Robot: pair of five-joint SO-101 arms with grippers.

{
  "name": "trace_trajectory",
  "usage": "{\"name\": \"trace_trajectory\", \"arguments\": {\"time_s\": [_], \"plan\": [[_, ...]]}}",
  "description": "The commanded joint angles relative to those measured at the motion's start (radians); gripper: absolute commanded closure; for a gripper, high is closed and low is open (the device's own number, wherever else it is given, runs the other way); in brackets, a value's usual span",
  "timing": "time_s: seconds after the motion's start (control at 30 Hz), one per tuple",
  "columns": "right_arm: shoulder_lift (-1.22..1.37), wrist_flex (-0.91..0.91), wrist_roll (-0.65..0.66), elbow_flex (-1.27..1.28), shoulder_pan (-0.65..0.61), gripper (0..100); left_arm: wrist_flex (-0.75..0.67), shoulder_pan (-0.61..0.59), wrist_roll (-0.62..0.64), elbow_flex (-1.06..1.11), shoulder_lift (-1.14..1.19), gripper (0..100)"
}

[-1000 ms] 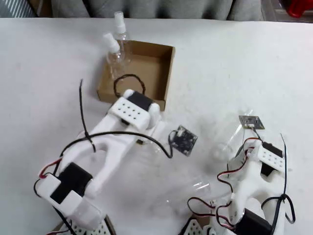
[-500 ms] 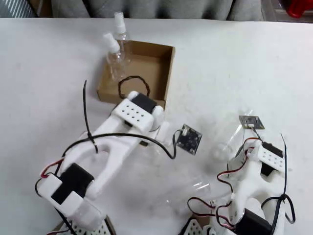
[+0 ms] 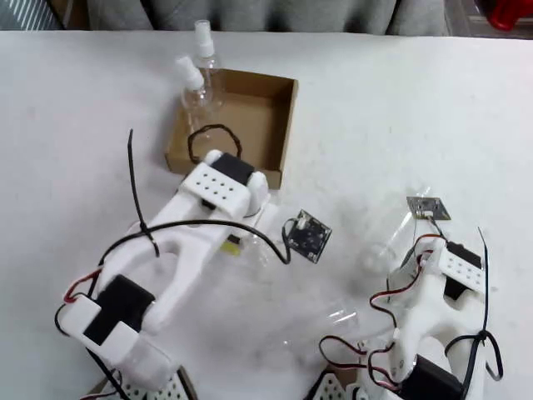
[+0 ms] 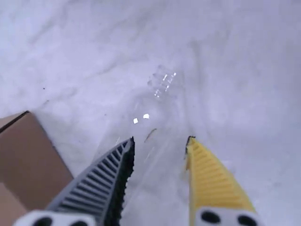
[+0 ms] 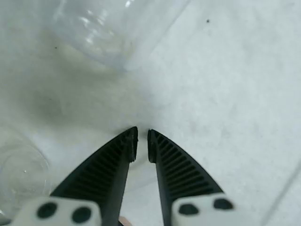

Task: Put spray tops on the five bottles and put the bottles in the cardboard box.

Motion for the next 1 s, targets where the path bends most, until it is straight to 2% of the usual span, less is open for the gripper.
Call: {"name": "trace_trajectory", "arguments": {"time_s": [0.0,0.2,0.43,0.63,0.83,0.97], "plan": [[0.002,-0.010,0.005,-0.012,-0.005,98.2,0.011,-0.039,-0.012,-0.005,0.015,75],[0.002,-0.010,0.005,-0.012,-0.005,98.2,-0.057,-0.038,-0.002,-0.006,0.016,74],[0.002,-0.015,0.005,-0.012,-0.005,98.2,-0.173,-0.030,0.100,0.005,0.018,73],[0.002,-0.018,0.005,-0.012,-0.005,98.2,-0.213,-0.039,0.081,0.018,0.021,73],[0.002,-0.018,0.005,-0.012,-0.005,98.2,-0.423,-0.054,0.048,0.195,0.019,73],[0.002,-0.019,0.005,-0.012,-0.005,98.2,-0.462,-0.074,0.051,0.213,0.016,74]]}}
